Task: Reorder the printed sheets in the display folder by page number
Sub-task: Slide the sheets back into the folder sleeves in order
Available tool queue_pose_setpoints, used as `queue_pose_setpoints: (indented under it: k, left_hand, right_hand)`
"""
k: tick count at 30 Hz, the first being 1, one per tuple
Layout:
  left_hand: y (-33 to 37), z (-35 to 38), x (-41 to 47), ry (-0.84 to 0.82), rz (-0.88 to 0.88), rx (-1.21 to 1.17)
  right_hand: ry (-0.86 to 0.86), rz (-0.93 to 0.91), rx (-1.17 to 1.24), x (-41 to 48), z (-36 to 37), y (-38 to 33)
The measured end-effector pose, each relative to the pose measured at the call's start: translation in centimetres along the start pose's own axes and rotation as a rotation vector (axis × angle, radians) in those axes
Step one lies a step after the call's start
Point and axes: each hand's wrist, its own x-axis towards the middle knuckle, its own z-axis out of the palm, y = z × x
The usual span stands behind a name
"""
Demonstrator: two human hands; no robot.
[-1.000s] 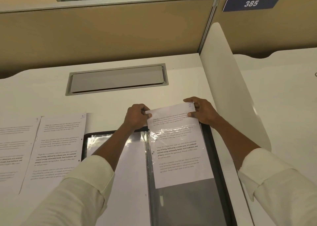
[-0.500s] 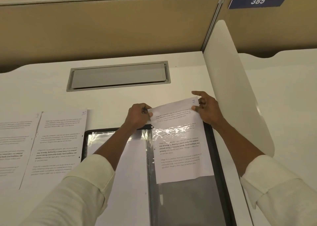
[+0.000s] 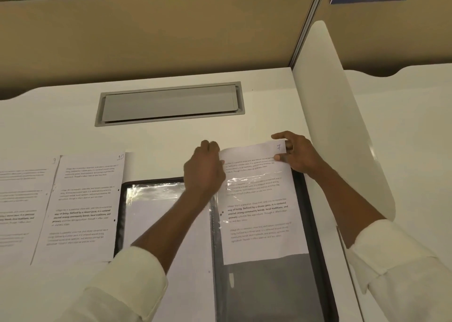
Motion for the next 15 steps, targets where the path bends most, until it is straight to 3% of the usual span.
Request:
queue_pose_setpoints:
  k: [5, 15]
  left_hand:
    - [4.9, 2.1, -6.5, 0.127, 0.021, 0.057]
    - [9.6, 8.0, -13.3, -0.133, 0.078, -0.021]
  right_hand:
    - [-0.041, -0.035, -0.157, 0.3, -0.8, -1.1]
    - [-0.213, -0.046, -0.165, 0.2, -0.3, -1.3]
